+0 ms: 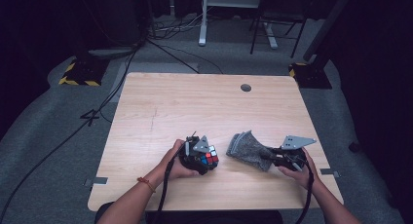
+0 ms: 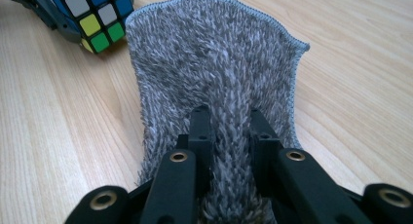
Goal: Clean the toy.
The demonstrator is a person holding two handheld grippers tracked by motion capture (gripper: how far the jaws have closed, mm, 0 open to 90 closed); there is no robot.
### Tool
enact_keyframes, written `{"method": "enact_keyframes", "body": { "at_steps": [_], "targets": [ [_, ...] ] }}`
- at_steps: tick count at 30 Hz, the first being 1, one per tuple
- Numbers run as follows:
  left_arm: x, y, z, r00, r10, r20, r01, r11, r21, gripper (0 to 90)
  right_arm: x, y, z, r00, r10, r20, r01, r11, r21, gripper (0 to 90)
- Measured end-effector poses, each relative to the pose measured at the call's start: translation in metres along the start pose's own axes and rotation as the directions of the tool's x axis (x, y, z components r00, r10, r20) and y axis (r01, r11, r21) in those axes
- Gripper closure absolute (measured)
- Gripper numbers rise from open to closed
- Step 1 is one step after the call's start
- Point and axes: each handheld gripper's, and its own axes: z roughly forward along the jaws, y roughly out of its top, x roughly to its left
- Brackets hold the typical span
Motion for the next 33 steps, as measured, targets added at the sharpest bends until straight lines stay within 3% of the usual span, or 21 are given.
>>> {"method": "enact_keyframes", "body": {
  "at_steps": [3,9,14,17,19,27,31,33],
  "targets": [
    [-0.003,0.005,0.002,0.9997,0.017,-0.018,-0.017,0.9996,0.021,33.5,0.005,0.005,-0.001,0.9998,-0.017,-0.008,0.017,1.000,-0.006,76.8],
    [-0.009,0.023,0.010,0.9977,0.067,0.006,-0.067,0.9975,0.021,33.6,0.014,0.019,-0.004,0.9985,-0.046,-0.028,0.045,0.998,-0.036,76.8],
    [-0.017,0.035,0.023,0.9937,0.111,-0.014,-0.110,0.9915,0.069,33.6,0.032,0.042,0.000,0.9932,-0.095,-0.067,0.091,0.994,-0.064,76.9],
    [-0.017,0.035,0.024,0.9937,0.112,-0.009,-0.111,0.9913,0.071,33.6,0.038,0.047,0.002,0.9916,-0.098,-0.084,0.092,0.993,-0.074,76.8],
    [-0.016,0.036,0.023,0.9941,0.108,-0.001,-0.108,0.9921,0.064,33.5,0.048,0.052,0.009,0.9876,-0.125,-0.095,0.120,0.991,-0.056,76.8],
    [-0.018,0.039,0.019,0.9942,0.107,0.001,-0.107,0.9934,0.041,33.6,0.066,0.071,0.035,0.9756,-0.181,-0.125,0.179,0.984,-0.020,75.8],
    [-0.018,0.038,0.021,0.9949,0.101,-0.002,-0.101,0.9930,0.062,33.6,0.072,0.075,0.044,0.9739,-0.206,-0.096,0.208,0.978,0.015,75.3],
    [-0.021,0.037,0.022,0.9923,0.124,-0.005,-0.123,0.9892,0.079,33.6,0.073,0.074,0.046,0.9714,-0.224,-0.078,0.228,0.973,0.037,75.6]
  ]
}}
